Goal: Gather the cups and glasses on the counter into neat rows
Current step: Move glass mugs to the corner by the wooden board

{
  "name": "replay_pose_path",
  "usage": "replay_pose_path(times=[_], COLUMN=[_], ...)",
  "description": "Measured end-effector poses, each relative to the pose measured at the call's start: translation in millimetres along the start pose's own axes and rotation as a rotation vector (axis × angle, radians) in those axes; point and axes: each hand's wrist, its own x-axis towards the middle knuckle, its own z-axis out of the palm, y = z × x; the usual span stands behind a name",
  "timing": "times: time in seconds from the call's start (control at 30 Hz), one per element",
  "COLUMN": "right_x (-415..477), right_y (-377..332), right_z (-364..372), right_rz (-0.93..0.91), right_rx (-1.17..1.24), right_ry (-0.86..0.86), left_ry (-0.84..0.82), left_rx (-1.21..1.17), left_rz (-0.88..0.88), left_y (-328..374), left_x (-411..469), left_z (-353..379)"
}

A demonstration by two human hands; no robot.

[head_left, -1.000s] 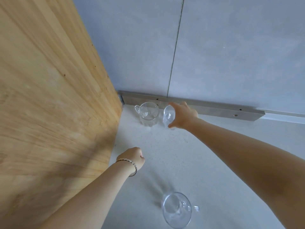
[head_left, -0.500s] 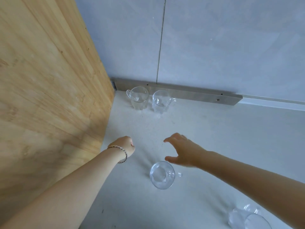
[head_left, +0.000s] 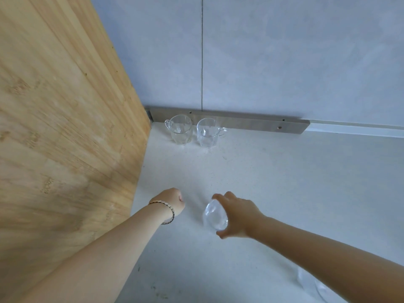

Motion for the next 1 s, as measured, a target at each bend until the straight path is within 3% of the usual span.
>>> replay_pose_path(times=[0.4,0.67,0.87,1.0], right_x=[77,129,111,65], right_y=[97,108,110,109], right_z=[-116,-131,-124,-97], right_rz=[0.34,0.355,0.35,0.325], right_rx=[0.026,0.021,0.107,-0.113], right_ry=[0.314,0.319,0.39,0.334], left_ry=[-0.015,-0.03,-0.061,-0.051], left_rx=[0.032,0.031,-0.015,-0.03], left_rz=[0.032,0.038,0.036,0.057], left_y=[30,39,40,52], left_x=[33,38,35,22], left_z=[-12,-15,-14,-11])
